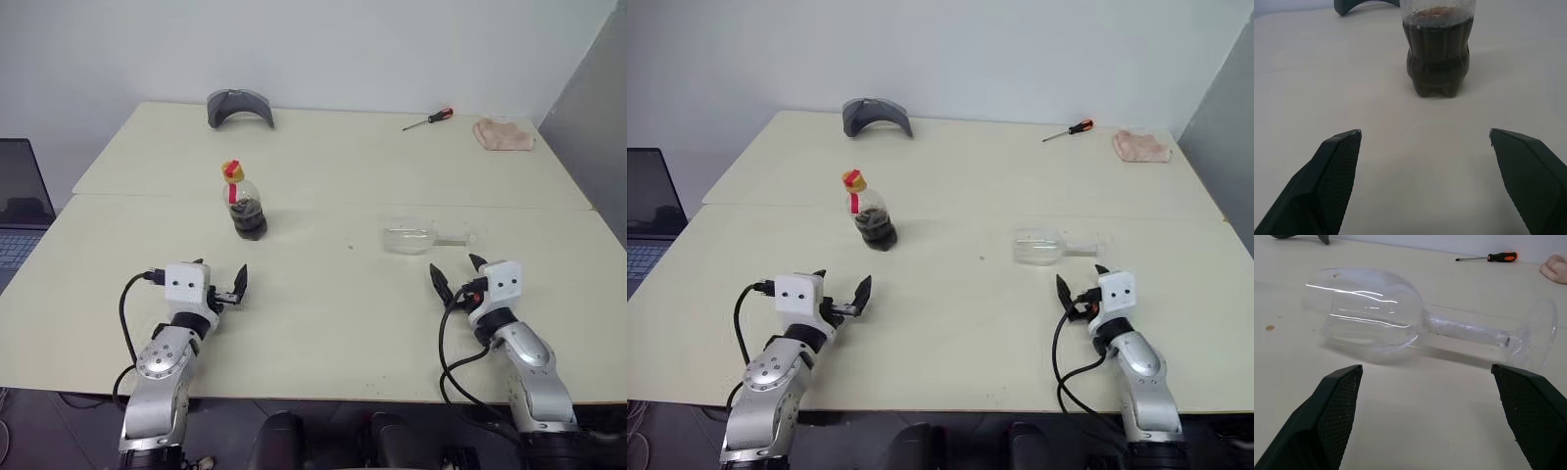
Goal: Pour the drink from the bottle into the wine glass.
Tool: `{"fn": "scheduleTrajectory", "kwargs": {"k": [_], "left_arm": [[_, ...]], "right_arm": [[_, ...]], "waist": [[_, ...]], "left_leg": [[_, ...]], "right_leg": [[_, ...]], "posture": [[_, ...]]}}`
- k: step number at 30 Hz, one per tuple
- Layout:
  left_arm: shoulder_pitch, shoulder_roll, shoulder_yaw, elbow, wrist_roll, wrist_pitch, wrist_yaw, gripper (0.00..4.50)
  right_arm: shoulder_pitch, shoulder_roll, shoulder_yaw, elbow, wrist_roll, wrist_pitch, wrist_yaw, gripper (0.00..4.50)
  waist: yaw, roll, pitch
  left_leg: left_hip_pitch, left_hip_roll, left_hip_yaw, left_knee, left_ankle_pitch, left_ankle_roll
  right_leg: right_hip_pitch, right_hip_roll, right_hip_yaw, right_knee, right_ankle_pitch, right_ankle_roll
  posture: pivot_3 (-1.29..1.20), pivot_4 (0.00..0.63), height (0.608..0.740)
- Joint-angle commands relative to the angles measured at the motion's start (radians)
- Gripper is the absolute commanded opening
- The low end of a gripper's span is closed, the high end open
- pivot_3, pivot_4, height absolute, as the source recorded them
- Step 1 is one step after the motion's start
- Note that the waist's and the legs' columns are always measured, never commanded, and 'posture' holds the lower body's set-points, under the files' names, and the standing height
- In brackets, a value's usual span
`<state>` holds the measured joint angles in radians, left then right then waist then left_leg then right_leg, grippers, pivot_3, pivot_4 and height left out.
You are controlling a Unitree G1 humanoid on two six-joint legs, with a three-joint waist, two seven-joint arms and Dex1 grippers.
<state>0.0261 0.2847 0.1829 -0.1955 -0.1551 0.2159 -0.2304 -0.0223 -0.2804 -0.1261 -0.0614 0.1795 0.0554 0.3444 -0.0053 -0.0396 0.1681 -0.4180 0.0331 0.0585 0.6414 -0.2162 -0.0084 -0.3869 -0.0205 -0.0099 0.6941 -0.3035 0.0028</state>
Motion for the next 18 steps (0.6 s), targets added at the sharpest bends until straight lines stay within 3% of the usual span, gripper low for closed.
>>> {"fn": "scheduleTrajectory", "kwargs": {"k": [1, 10, 18], "left_arm": [[0.005, 0.001, -0.008, -0.044, 0.007, -0.044, -0.008, 4.48], [0.009, -0.003, -0.010, -0.046, 0.011, -0.050, -0.014, 4.48], [0.011, -0.007, 0.028, -0.051, -0.072, -0.124, -0.075, 4.48]], "right_arm": [[-0.013, -0.006, -0.012, -0.016, 0.015, -0.015, 0.009, 4.50], [-0.001, -0.012, 0.012, -0.046, 0.017, 0.001, 0.046, 4.50], [-0.004, -0.096, 0.052, -0.274, 0.202, 0.237, 0.205, 4.50]], "waist": [[0.000, 0.000, 0.000], [0.000, 0.000, 0.000], [0.001, 0.000, 0.000]], "left_leg": [[0.000, 0.000, 0.000, 0.000, 0.000, 0.000], [0.000, 0.000, 0.000, 0.000, 0.000, 0.000], [0.000, 0.000, 0.000, 0.000, 0.000, 0.000]], "right_leg": [[0.000, 0.000, 0.000, 0.000, 0.000, 0.000], [0.000, 0.000, 0.000, 0.000, 0.000, 0.000], [0.000, 0.000, 0.000, 0.000, 0.000, 0.000]], "posture": [[0.00, 0.150, 0.740], [0.00, 0.150, 0.740], [0.00, 0.150, 0.740]]}}
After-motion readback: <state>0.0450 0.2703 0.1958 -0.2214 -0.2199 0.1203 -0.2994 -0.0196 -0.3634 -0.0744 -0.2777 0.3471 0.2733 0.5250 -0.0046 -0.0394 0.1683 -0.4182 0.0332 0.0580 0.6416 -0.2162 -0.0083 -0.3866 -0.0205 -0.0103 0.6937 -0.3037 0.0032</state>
